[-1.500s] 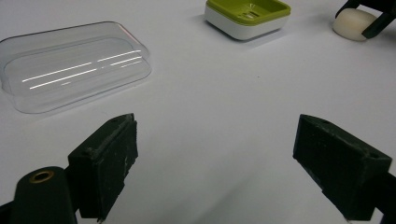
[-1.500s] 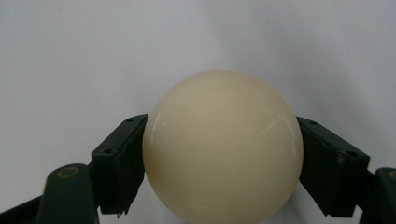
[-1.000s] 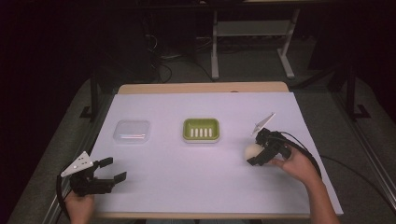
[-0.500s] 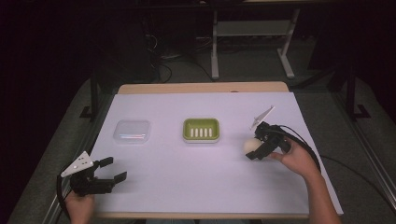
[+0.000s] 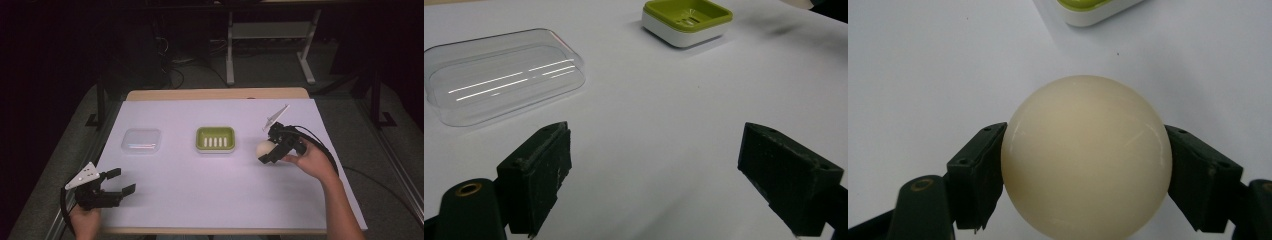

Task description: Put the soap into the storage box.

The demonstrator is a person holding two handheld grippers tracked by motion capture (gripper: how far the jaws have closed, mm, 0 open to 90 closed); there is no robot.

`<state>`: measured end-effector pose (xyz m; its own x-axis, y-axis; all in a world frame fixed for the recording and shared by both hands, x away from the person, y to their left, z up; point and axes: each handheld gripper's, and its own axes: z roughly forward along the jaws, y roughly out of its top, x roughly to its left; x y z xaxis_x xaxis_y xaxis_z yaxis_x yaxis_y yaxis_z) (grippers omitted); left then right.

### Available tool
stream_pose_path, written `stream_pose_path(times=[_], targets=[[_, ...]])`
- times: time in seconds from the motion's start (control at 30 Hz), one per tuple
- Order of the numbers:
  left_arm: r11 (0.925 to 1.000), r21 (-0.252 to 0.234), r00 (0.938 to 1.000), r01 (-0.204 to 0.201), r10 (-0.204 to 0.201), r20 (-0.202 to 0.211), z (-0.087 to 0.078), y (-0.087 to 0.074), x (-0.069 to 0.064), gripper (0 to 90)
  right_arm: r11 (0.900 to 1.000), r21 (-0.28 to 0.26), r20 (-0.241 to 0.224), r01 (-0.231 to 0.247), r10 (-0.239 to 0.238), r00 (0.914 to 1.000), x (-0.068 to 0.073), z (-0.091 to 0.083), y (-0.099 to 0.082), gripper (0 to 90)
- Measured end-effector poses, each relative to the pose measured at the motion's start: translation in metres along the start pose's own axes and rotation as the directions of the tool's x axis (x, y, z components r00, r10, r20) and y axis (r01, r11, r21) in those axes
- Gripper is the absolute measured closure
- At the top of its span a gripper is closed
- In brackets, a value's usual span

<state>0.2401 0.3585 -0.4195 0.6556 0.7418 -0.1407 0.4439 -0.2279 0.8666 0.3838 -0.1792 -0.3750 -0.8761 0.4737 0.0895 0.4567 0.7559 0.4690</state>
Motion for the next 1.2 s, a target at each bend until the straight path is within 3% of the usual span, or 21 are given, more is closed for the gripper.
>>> stream_pose_path(times=[0.73,1.2], targets=[[1.0,-0.006,1.0,0.006,-0.006,0.002,0.0,0.0,0.0,13.3,0.9975,-0.009,-0.021,0.07,-0.07,0.9973,0.002,0.007,0.045,22.4],[1.0,-0.009,1.0,0.003,-0.003,0.005,0.0,0.001,0.0,13.2,0.9959,-0.026,-0.034,0.087,-0.088,0.9956,-0.001,0.012,0.065,22.4]])
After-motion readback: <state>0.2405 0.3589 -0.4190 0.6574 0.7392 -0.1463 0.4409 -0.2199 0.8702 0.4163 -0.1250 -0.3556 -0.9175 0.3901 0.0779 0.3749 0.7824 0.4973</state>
